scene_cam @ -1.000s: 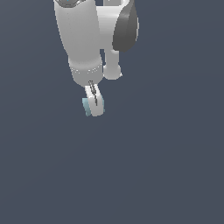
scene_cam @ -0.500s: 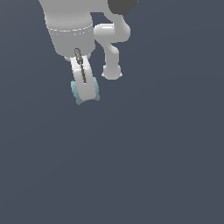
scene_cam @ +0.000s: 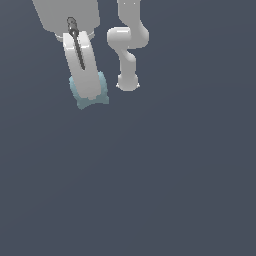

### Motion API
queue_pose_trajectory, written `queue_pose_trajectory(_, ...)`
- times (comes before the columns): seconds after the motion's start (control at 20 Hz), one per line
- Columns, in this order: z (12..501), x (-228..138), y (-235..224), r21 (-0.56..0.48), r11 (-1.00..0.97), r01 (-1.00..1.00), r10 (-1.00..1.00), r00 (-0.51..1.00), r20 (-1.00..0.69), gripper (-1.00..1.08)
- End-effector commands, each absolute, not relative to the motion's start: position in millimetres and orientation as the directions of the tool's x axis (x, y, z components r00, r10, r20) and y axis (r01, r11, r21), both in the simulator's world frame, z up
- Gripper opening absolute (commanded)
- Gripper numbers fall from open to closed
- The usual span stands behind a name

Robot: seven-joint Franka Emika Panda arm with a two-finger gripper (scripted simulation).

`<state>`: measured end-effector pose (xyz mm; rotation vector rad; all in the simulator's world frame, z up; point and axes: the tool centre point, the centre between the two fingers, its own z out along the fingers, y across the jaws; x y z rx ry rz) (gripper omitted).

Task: Pick up the object and move it to a goal position.

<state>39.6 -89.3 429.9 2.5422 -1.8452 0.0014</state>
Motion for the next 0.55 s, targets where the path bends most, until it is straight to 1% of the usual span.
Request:
queue_pose_trajectory(0.0,437.6,41.8,-90.3,0.000,-0.310,-0.951,-0.951,0.310,0.001,-1.00)
queue_pose_trajectory(0.5,448.1,45.7,-91.6,0.000,-0.311,-0.951,-0.951,0.311,0.000,-1.00)
